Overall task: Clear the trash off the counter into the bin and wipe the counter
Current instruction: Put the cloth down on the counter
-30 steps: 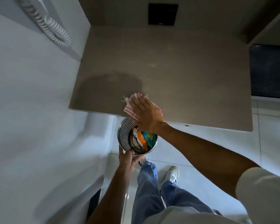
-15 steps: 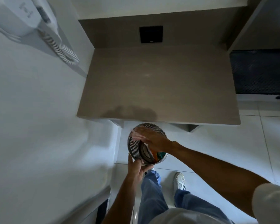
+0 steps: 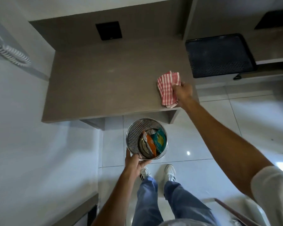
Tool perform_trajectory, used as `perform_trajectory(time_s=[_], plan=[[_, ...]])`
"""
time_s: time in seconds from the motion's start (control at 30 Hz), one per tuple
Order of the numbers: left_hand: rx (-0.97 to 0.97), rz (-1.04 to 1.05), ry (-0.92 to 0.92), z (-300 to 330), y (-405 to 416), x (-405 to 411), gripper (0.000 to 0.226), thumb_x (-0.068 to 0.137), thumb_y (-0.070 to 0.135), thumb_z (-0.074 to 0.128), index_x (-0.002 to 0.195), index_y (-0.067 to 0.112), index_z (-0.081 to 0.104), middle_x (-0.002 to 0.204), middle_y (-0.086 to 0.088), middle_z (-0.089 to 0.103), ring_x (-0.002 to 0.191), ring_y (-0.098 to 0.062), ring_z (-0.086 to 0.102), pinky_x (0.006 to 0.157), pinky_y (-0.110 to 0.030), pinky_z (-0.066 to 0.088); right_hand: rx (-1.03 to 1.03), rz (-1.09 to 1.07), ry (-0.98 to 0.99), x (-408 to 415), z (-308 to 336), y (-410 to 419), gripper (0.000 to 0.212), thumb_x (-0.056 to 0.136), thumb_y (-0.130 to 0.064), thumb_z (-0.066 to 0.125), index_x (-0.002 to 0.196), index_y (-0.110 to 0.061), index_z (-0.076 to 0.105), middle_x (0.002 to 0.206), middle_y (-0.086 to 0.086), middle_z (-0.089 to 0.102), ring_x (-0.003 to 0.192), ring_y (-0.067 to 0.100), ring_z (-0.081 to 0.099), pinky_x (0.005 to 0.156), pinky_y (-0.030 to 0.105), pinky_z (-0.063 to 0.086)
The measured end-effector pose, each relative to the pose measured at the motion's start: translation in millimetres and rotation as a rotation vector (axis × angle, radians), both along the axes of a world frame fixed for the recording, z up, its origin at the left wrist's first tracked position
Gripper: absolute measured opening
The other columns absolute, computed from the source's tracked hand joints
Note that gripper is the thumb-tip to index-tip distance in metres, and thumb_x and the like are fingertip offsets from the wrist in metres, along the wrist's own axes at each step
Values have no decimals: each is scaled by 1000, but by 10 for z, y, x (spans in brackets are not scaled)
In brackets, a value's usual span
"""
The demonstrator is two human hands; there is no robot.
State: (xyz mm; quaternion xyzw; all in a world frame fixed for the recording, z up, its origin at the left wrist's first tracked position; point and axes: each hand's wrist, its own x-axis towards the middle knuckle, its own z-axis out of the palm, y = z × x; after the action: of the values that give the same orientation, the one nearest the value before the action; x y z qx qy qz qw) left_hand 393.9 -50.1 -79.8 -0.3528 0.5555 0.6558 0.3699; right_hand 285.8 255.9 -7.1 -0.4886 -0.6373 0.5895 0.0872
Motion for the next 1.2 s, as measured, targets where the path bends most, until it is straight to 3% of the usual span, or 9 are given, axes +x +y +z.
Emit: perform_trajectory(time_s=[0.13, 0.27, 0.4, 0.5, 0.67, 0.77, 0.9, 1.07, 1.2], plan=[[23, -74, 6, -89, 133, 75, 66, 100, -5, 55, 153, 32, 43, 149, -18, 56, 119, -42, 66, 87, -67, 61, 609, 142, -271, 203, -124, 99, 40, 93, -22, 62, 131, -10, 61, 130, 14, 64, 120, 33, 59, 99, 40, 49], [29, -92, -12, -197, 197, 164, 79, 96, -15, 46, 156, 36, 37, 154, -19, 51, 131, -49, 59, 83, -61, 65, 771, 210, 73, 895, -365, -464, 22, 101, -18, 52, 122, -12, 59, 118, 8, 61, 109, 17, 51, 94, 35, 47], [27, -104, -17, -429, 270, 175, 80, 94, -11, 58, 154, 37, 37, 150, -18, 54, 130, -49, 60, 67, -48, 67, 614, 499, -158, 1613, -968, -984, 49, 92, -15, 65, 138, -8, 51, 136, 13, 57, 122, 30, 52, 105, 52, 49], [3, -142, -49, -811, 351, 61, 75, 93, 2, 72, 151, 39, 41, 145, -16, 62, 121, -44, 68, 66, -44, 66, 191, 435, -433, 1726, -1526, -950, 77, 89, -12, 66, 156, -12, 28, 147, 17, 53, 127, 36, 57, 100, 52, 55], [-34, -249, -80, -1959, 672, -297, 84, 92, -2, 71, 156, 41, 35, 140, -17, 66, 111, -41, 74, 72, -51, 67, -49, 359, -474, 1556, -2734, -649, 57, 91, -4, 63, 143, -16, 41, 130, 18, 63, 97, 39, 73, 63, 52, 66], [-37, -312, -28, -2752, 930, -521, 75, 96, 4, 69, 153, 41, 37, 143, -13, 64, 111, -39, 73, 79, -59, 66, -87, 306, -465, 1360, -3607, -427, 59, 91, -3, 67, 144, -15, 42, 137, 17, 58, 108, 42, 70, 68, 56, 65], [-29, -345, 46, -3688, 1210, -793, 48, 103, 15, 58, 134, 50, 47, 142, -2, 63, 110, -34, 72, 64, -49, 67, -142, 227, -411, 1125, -4667, -200, 52, 95, -6, 65, 142, -15, 45, 135, 15, 59, 102, 39, 73, 65, 53, 66], [-101, -437, 40, -4118, 1273, -921, 62, 105, 16, 56, 156, 44, 33, 150, -5, 60, 124, -35, 69, 97, -54, 62, -194, 183, -418, 1111, -5034, -177, 49, 99, -14, 60, 145, -13, 43, 136, 16, 61, 107, 36, 71, 80, 49, 66], [-335, -691, 191, -3487, 1145, -736, 71, 105, 10, 51, 165, 37, 24, 166, -3, 44, 146, -31, 50, 119, -46, 46, -10, 332, -467, 1305, -4242, -371, 63, 102, -23, 58, 158, -16, 29, 146, 16, 57, 125, 34, 62, 89, 33, 55]])
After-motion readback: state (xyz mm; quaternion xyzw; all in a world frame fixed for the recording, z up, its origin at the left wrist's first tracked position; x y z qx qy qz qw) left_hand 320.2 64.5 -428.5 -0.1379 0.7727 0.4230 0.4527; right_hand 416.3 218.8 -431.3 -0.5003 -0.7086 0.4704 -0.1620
